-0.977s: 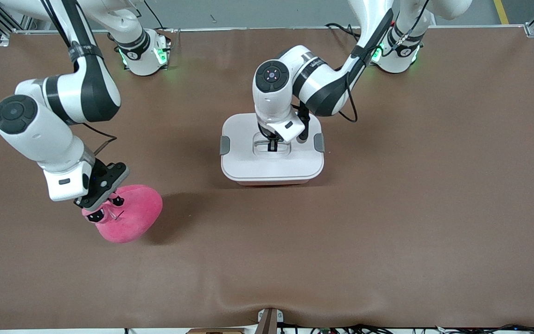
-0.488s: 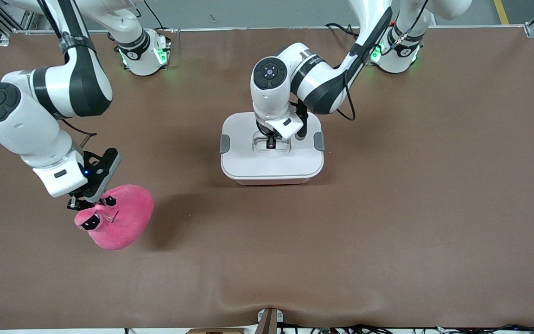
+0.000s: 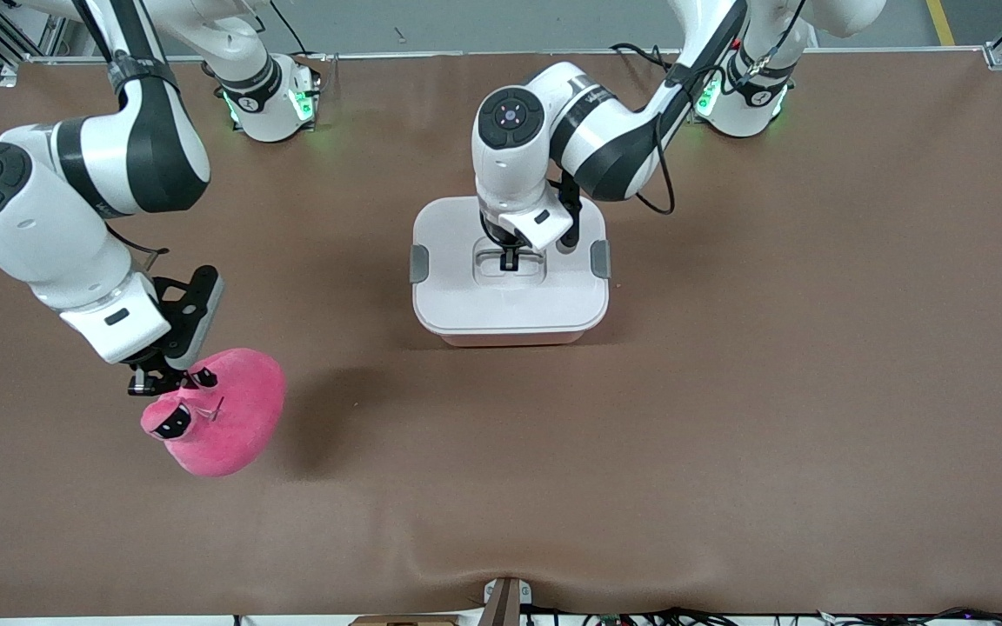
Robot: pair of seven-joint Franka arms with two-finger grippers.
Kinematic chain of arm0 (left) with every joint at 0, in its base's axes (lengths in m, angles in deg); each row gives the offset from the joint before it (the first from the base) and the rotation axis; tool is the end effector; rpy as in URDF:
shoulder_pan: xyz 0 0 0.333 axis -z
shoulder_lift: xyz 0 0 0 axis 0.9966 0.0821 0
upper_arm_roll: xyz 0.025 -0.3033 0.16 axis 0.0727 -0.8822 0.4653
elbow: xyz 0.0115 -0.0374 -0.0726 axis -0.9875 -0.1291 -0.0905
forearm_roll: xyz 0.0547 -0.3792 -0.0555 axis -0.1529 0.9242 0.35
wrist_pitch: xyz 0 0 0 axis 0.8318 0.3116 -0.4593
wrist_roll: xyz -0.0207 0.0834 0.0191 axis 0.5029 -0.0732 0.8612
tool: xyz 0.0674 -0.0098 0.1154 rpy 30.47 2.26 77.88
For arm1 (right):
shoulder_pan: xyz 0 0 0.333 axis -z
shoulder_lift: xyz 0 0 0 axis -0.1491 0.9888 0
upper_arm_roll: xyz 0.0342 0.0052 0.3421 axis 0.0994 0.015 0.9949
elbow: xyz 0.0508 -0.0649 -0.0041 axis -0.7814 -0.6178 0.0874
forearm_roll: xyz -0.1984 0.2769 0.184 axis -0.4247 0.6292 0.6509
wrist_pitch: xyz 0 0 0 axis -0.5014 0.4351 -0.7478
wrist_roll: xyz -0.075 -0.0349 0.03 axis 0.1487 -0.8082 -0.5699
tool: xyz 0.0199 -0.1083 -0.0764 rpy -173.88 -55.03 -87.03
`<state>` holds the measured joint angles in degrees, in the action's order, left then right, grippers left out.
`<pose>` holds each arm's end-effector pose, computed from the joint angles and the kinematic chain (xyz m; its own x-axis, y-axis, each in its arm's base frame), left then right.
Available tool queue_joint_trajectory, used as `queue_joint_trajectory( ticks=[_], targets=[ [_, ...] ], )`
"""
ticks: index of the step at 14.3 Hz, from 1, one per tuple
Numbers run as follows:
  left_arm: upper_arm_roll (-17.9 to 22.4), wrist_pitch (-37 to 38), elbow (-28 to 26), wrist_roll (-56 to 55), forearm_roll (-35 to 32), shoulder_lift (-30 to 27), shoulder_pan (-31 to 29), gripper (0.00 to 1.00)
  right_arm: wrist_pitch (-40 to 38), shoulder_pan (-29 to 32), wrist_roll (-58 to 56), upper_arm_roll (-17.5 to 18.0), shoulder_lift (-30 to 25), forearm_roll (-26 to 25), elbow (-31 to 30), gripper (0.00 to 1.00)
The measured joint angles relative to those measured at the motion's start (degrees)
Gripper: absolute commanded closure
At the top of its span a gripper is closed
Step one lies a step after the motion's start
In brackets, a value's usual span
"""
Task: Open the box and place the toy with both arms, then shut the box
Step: 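Lift the lid off with the left gripper while the right gripper lifts the toy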
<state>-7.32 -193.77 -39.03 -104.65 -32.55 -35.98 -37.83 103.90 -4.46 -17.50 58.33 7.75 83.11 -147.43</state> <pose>0.4535 -0.5219 0.3927 0.0584 0.9980 -0.0230 0.9972 -0.0594 -0.0464 0.6522 0.1247 0.4962 -0.0231 0.9996 -0.0175 0.9658 0.0269 0.2578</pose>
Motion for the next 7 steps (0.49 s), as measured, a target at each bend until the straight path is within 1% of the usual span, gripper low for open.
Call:
queue_joint_trajectory(
  ticks=[2,4,5,7],
  targets=[
    [0.0,1.4,0.0,0.0,0.0,-1.6,-0.2,1.0,-1.3,-1.5,-4.3,0.1,-0.2,0.0,0.3,1.0],
    [0.2,2.2,0.1,0.0,0.0,-3.1,-0.7,1.0,-5.6,-2.9,-6.6,0.1,-1.0,-0.2,0.4,1.0],
    [0.3,2.5,0.1,0.0,0.0,-3.7,-1.2,1.0,-7.9,-3.9,-7.4,0.2,-1.6,-1.2,0.4,1.0],
    [0.3,2.8,0.1,0.8,-0.1,-4.6,-2.7,1.0,-11.8,-7.9,-7.7,0.3,-3.3,-5.9,0.4,1.0]
  ],
)
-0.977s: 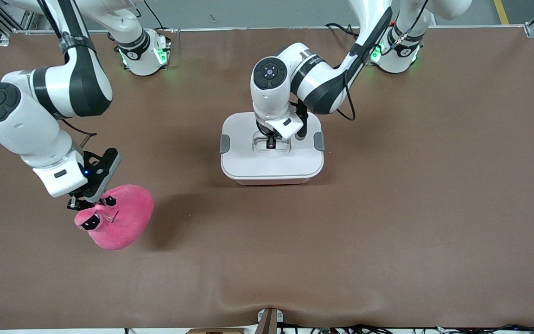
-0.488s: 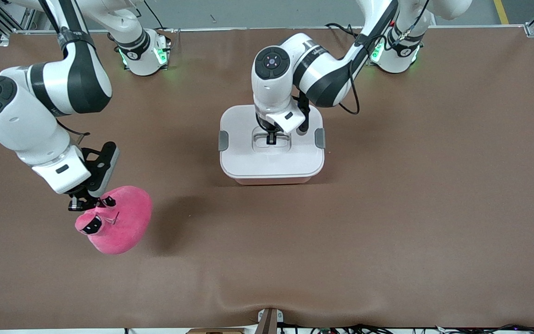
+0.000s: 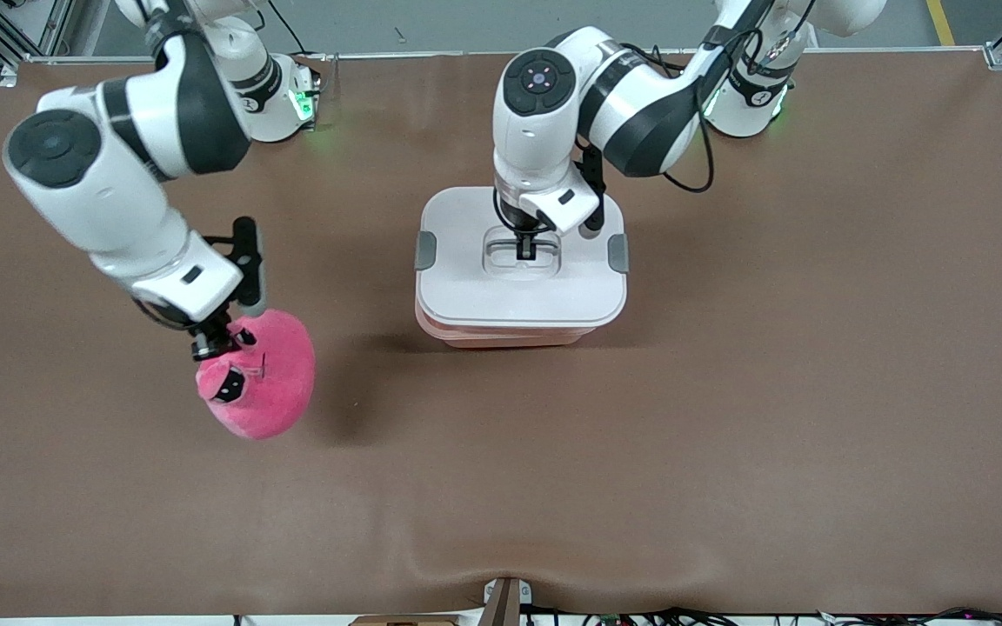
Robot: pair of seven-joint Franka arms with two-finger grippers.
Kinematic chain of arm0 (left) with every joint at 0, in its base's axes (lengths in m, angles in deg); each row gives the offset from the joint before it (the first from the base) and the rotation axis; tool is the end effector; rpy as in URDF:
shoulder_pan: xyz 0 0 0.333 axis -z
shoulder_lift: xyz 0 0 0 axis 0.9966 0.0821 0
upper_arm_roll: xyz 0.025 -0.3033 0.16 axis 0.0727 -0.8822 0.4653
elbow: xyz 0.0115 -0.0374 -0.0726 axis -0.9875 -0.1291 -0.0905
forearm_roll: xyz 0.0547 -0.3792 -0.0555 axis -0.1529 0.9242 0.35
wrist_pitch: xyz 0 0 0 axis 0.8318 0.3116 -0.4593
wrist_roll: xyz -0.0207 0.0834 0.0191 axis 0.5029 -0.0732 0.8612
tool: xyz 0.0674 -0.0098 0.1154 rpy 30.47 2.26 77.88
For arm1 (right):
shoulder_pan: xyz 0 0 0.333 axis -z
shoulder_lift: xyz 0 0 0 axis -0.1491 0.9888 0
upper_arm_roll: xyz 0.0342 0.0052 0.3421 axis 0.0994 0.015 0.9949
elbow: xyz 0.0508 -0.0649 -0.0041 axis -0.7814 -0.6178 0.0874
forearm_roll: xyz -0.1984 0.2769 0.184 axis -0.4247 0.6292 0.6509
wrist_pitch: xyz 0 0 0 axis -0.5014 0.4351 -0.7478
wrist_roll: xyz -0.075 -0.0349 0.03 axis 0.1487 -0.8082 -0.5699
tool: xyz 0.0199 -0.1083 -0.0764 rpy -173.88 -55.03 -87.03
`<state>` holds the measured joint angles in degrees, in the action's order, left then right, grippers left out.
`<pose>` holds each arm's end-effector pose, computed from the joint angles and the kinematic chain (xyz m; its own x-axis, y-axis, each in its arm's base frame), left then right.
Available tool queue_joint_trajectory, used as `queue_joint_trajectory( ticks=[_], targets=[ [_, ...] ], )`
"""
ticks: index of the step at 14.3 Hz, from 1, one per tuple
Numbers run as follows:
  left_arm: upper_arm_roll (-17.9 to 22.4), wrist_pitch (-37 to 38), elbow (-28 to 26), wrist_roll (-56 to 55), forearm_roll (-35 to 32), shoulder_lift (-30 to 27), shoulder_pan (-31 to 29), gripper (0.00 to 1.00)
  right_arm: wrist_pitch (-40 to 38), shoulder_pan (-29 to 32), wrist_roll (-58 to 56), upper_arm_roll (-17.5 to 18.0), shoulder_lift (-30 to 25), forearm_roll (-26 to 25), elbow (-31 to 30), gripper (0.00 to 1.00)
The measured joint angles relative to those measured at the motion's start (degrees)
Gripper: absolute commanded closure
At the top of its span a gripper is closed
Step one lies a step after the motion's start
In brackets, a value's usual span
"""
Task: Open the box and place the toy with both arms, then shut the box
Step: 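Lift the lid off with the left gripper while the right gripper lifts the toy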
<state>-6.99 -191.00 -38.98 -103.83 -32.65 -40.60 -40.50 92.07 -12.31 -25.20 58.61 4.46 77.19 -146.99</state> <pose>0.4705 -0.4886 0.4441 0.0246 0.9988 -0.0434 0.9995 -0.0255 -0.0190 0.6014 0.1938 0.5155 -0.3066 0.9387 -0.1579 0.9381 0.3260 0.1166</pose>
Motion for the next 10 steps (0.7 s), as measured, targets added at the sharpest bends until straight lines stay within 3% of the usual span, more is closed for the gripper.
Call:
queue_joint_trajectory(
  ticks=[5,10],
  targets=[
    [0.2,2.9,0.0,6.4,-0.3,-2.5,-5.3,1.0,-7.9,-10.4,1.2,0.1,-2.8,-5.6,0.0,1.0],
    [0.3,7.7,0.1,16.0,-0.4,-7.6,-14.0,1.0,-16.6,-20.7,17.0,0.2,-2.7,-11.2,-0.3,1.0]
  ],
)
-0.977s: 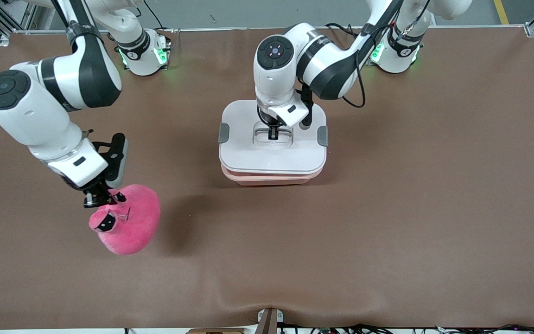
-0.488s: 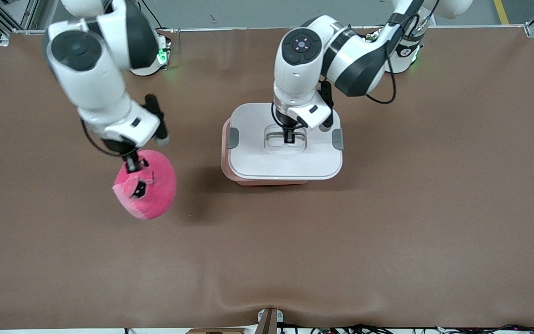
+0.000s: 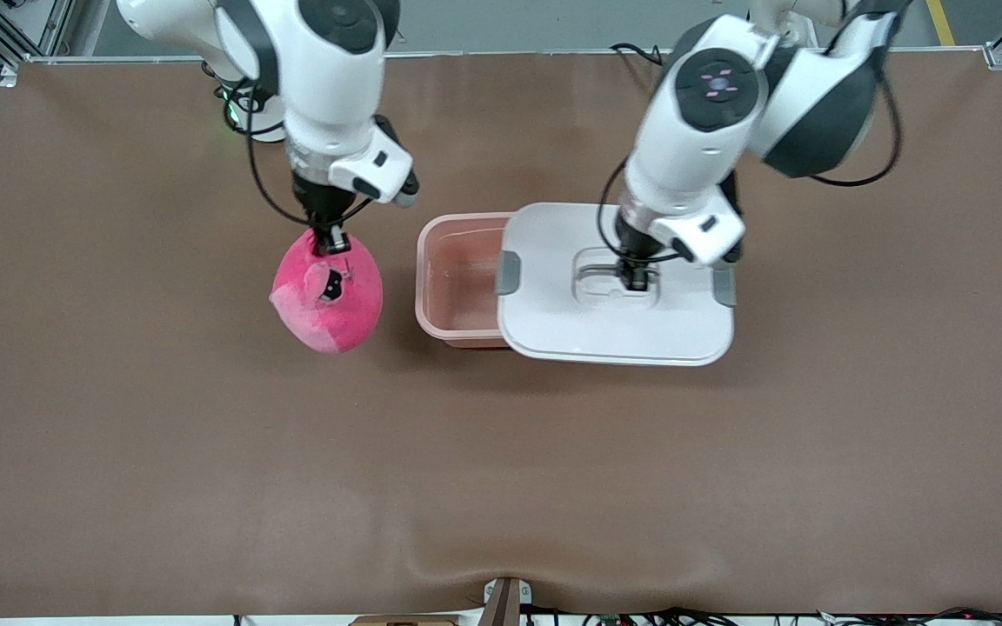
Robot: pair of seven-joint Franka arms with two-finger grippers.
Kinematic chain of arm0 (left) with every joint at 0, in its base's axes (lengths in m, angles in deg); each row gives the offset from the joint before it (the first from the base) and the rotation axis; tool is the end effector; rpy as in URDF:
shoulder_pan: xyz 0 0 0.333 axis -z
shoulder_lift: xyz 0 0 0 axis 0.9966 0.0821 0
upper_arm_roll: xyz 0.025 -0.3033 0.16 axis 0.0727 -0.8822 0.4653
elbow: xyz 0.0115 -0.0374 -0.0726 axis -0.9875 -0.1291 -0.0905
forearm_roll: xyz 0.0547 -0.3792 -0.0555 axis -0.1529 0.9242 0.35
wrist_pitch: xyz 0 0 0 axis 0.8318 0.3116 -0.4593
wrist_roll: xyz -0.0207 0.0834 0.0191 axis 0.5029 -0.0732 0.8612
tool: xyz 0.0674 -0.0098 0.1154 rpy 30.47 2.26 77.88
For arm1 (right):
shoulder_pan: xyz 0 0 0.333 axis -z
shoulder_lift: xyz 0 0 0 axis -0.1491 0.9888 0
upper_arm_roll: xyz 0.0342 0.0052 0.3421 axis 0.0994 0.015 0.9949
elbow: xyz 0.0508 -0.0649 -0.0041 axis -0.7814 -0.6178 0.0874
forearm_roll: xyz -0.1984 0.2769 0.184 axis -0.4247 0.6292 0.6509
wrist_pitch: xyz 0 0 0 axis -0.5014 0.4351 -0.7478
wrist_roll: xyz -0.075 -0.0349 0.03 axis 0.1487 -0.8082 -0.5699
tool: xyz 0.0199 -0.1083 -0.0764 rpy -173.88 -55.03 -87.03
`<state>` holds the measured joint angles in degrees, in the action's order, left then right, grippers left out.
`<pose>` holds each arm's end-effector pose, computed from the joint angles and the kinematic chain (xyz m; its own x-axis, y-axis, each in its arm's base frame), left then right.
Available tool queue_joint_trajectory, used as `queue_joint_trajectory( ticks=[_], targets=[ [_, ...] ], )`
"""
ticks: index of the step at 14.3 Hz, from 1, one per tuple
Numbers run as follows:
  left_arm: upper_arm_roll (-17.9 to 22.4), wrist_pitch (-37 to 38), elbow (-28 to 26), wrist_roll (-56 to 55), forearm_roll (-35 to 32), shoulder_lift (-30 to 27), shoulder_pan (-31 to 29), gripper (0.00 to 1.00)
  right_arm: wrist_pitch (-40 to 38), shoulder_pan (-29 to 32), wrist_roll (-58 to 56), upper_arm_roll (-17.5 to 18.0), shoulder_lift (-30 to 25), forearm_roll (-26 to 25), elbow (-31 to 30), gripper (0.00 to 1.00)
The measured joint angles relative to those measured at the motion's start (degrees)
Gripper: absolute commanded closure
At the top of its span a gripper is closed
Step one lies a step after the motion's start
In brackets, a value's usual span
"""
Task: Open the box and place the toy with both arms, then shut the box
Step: 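Lift the lid off with the left gripper while the right gripper lifts the toy, then lower the pink toy into the open box and open the right gripper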
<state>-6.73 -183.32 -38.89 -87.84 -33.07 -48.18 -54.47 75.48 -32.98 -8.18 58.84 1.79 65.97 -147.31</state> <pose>0.5441 -0.3389 0.5201 0.0632 0.9973 -0.0387 0.9980 -0.0633 -0.0019 0.4761 0.3427 0.5230 -0.3595 0.8541 -0.3760 0.9232 0.3841 -0.0103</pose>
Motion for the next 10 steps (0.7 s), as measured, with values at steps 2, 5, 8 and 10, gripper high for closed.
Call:
queue_joint_trajectory(
  ticks=[2,5,8,10],
  targets=[
    [0.0,1.5,0.0,1.6,0.0,-1.4,-2.6,1.0,-1.0,-3.6,5.8,0.0,0.2,-0.4,0.0,1.0],
    [-0.1,3.3,0.0,5.9,0.0,-2.7,-6.0,1.0,-1.6,-9.3,13.2,0.1,0.7,-2.5,0.0,1.0],
    [-0.2,3.8,-0.1,11.0,0.0,-3.3,-10.1,1.0,-1.7,-13.1,17.0,0.1,2.9,-4.8,0.7,1.0],
    [-0.3,3.8,-0.1,12.7,0.0,-3.3,-11.8,1.0,-1.8,-14.0,17.3,0.0,5.5,-5.3,2.1,1.0]
  ],
)
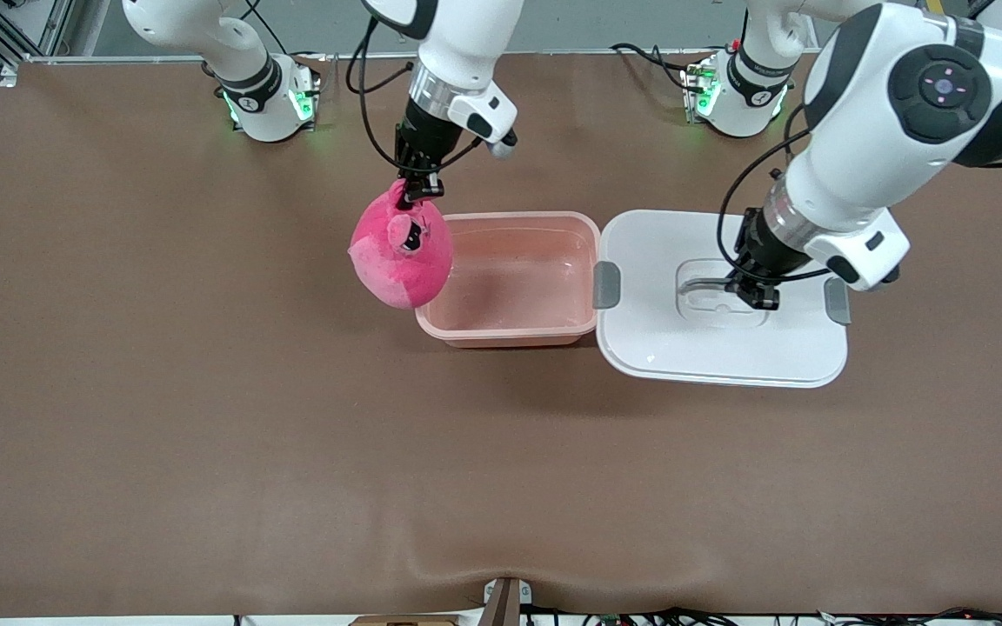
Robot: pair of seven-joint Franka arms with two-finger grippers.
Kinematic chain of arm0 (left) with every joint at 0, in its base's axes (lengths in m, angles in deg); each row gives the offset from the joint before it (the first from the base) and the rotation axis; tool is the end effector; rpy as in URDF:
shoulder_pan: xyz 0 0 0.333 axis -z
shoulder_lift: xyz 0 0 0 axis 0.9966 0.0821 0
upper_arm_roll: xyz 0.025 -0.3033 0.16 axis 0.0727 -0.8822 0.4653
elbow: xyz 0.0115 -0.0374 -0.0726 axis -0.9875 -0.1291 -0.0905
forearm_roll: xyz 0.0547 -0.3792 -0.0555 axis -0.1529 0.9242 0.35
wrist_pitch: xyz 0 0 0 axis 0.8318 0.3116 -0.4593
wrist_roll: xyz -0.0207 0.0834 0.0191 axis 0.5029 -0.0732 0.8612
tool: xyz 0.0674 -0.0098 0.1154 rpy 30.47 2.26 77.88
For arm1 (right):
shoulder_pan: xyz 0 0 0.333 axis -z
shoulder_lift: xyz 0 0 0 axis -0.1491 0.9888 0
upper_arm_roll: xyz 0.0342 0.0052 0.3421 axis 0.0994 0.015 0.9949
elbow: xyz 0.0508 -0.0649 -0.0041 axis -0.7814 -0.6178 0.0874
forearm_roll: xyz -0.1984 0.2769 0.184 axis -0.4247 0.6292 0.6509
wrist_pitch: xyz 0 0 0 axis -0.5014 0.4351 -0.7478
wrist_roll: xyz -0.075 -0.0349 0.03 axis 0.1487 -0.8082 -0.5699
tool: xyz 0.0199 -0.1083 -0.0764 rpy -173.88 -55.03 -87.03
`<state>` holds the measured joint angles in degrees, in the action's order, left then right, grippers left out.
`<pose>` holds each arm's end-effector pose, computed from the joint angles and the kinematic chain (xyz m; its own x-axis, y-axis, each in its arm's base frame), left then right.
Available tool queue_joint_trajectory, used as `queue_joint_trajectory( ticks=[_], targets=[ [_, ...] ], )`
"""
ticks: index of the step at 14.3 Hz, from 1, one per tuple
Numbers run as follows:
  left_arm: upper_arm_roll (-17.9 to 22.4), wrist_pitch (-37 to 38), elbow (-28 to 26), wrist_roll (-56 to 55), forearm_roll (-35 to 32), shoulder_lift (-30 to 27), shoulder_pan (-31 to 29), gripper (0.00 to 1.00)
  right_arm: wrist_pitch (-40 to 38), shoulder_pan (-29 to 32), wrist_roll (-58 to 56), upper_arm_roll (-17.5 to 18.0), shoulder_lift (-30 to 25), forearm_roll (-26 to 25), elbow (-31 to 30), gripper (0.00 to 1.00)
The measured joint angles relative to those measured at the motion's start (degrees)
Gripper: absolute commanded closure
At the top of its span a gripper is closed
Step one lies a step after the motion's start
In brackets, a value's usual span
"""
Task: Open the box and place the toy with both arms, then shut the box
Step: 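Lower the pink toy into the open box and open the right gripper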
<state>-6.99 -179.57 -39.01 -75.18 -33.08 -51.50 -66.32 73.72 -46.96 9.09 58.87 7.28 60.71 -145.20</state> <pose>0.5816 -0.2157 0.5498 0.0839 0.9958 -0.0358 0.9965 -0.0840 -0.0027 0.3992 0.4562 0.4857 -0.2912 0.8290 -0.4775 0.9252 0.3710 0.0798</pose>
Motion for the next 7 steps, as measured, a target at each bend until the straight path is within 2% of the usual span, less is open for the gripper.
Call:
queue_joint_trajectory(
  ticks=[3,4,5,6,7],
  targets=[
    [0.0,0.0,-0.2,5.3,0.2,0.0,-3.3,1.0,-0.2,-0.7,1.8,0.0,3.6,-0.6,2.4,1.0],
    [0.0,0.0,-0.4,7.2,0.7,0.0,-4.6,1.0,-0.3,-0.8,2.4,0.0,4.5,-0.8,3.1,0.92],
    [-0.1,0.0,-0.6,9.1,1.1,0.0,-5.9,1.0,-0.4,-0.9,2.7,0.0,5.2,-0.9,3.8,0.59],
    [-0.1,0.0,-0.7,11.1,1.4,0.0,-7.0,1.0,-0.5,-1.1,2.9,0.0,5.8,-0.9,4.3,0.1],
    [-0.1,0.0,-0.9,12.8,1.7,0.0,-7.9,1.0,-0.7,-1.3,3.1,0.0,6.2,-1.0,4.7,0.0]
  ],
)
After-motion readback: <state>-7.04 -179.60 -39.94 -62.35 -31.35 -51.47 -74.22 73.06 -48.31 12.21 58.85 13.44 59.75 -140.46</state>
